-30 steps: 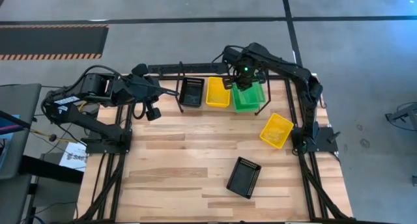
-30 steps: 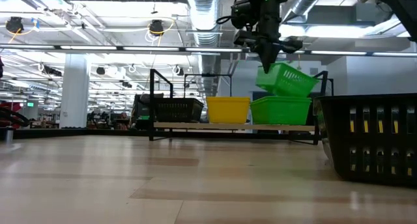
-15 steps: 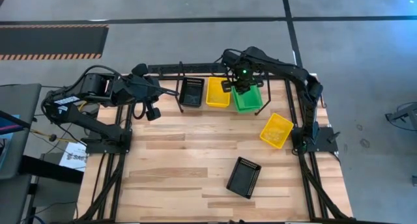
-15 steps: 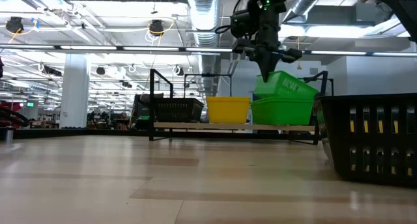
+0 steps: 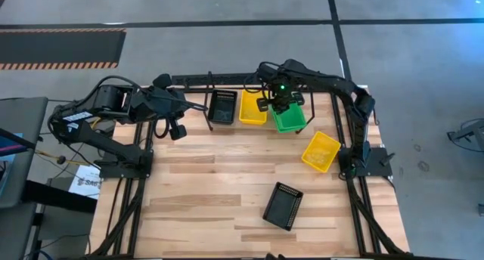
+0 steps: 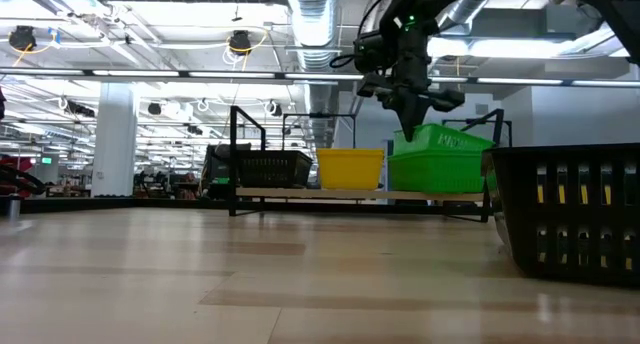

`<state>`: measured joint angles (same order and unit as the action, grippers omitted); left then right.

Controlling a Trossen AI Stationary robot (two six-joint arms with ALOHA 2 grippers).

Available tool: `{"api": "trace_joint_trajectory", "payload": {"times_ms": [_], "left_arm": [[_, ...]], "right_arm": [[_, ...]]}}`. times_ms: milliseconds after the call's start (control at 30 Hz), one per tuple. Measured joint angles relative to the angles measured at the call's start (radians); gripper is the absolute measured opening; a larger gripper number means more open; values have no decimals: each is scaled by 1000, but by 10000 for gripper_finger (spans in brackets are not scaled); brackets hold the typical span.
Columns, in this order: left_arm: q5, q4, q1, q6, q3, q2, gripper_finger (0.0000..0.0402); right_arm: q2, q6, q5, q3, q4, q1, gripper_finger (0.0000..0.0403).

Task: Stack baskets on shelf by color
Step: Stack the green bin on top of the green bins on the shelf, then stack the yellow bin on top of the yellow bins on the shelf

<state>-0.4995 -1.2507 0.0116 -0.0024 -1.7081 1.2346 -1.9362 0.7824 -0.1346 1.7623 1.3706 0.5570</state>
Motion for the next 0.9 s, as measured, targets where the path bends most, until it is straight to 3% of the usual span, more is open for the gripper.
{"api": "trace_joint_trajectory", "payload": {"times_ms": [233,733,900], "left_arm": [[0,0,0,-8,0,0,2],[0,0,0,-9,0,0,2],[0,0,0,-12,0,0,2]], "right_arm": [[0,-52,-1,-15,-33,9,13],[0,-126,5,-13,-106,6,141],[0,-129,-2,48,-81,7,169]]}}
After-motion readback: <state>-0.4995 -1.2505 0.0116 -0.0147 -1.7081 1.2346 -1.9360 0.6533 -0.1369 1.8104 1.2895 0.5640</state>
